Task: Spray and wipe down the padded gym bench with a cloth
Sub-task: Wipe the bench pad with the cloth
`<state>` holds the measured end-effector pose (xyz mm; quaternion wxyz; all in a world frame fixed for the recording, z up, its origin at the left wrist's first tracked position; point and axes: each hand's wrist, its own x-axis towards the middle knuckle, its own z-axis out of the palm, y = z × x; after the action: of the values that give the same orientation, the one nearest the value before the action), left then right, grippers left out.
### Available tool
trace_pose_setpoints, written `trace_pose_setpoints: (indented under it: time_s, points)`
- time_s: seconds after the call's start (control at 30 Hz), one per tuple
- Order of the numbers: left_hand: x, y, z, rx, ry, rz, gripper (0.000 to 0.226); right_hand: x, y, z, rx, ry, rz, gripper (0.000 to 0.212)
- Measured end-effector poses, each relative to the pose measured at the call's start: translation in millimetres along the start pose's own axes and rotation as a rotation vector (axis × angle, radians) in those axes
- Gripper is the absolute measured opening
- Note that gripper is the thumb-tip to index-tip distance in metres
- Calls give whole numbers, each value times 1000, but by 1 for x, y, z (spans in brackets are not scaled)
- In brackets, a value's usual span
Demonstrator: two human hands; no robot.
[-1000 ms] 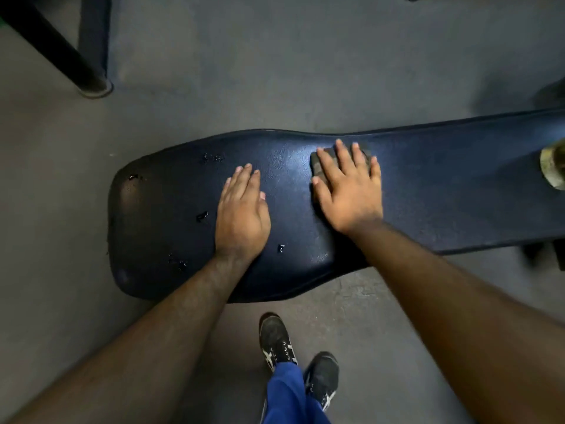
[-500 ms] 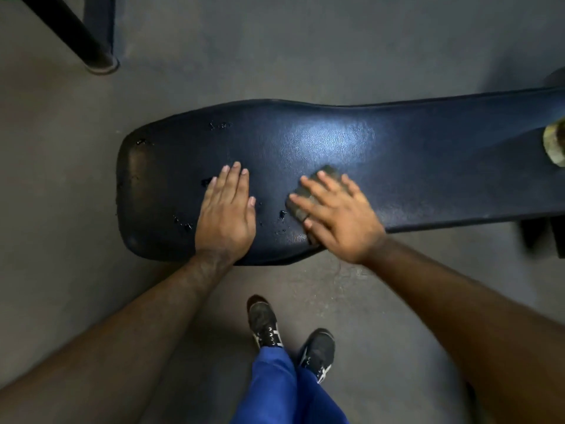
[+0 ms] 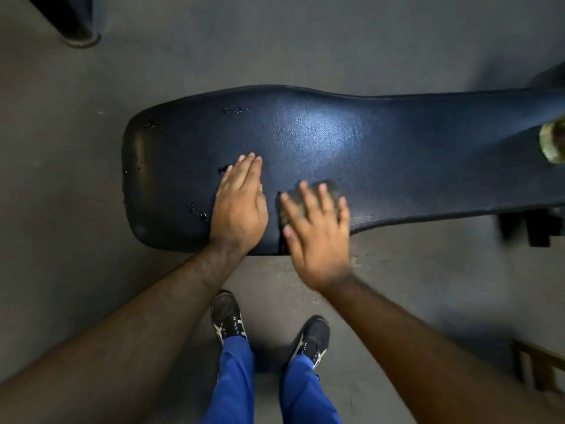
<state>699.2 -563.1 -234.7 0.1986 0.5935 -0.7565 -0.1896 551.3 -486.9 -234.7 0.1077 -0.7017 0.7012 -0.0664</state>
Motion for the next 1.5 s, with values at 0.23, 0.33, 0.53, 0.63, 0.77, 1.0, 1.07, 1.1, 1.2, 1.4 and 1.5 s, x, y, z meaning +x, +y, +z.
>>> trace_pose_setpoints:
  time_s: [0.23,0.33,0.53,0.63,0.77,1.0,1.07,1.1,1.2,1.4,1.5]
  points:
    - [9,-35,-34,34,17,42,49,38,8,0,-2,66,297,54]
    - [21,-47,-37,162,11,-31,57,7,-28,4,-46,-40,-80,54]
    - [25,-57,-27,218,-20,-60,59,65,0,-1,-71,16,281,58]
    - [25,-55,-31,228,-14,-52,56,43,-34,-2,-81,-127,-117,60]
    - [27,-57,-29,248,-32,-55,54,99,10,-12,-97,-87,7,59]
    - [28,-59,-30,246,-55,-57,54,134,-18,-10,-86,-140,-297,56]
    - [27,-59,-28,245,-44,-63,53,166,-16,-8,-52,-61,48,57]
    - [28,-60,-28,249,-42,-66,54,178,-27,-4,-18,-49,221,57]
    - [28,-60,-29,243,-51,-68,55,186,-55,1,-12,-89,-61,55]
    - [28,-59,-27,240,-16,-73,53,231,-39,-6,24,-50,201,57]
    - [27,-59,-27,212,17,-81,52,193,-57,-1,-12,-123,-258,54]
